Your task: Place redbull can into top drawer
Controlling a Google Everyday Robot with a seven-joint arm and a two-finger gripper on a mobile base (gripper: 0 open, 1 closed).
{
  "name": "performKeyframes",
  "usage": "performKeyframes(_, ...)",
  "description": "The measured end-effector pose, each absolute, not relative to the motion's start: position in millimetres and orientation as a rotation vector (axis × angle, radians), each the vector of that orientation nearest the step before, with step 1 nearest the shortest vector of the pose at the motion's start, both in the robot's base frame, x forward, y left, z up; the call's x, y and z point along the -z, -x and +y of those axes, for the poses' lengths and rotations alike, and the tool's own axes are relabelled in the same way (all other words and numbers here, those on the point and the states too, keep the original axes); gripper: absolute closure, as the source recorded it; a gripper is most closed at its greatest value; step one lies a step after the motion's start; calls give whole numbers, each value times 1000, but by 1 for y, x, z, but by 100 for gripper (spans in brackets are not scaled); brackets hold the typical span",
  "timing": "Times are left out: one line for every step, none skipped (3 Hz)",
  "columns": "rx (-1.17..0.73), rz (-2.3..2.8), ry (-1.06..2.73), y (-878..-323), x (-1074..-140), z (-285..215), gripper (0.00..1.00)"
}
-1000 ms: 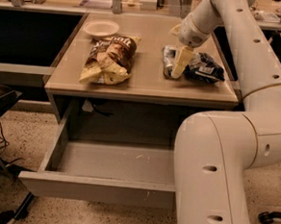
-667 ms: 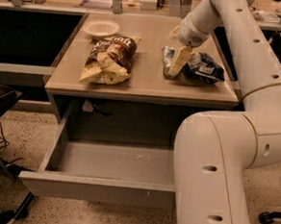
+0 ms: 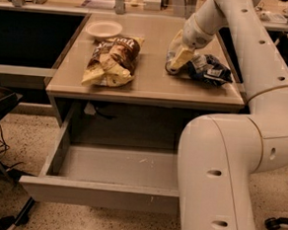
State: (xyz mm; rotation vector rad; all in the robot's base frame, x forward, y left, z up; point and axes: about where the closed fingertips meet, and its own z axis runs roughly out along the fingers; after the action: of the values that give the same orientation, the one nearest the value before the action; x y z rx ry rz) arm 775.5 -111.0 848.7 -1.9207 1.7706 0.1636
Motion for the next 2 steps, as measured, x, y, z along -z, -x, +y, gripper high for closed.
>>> performKeyframes(-163, 1771, 1921, -776, -849, -111, 89)
performKeyframes(-65, 1770, 1916, -782, -872, -105, 100)
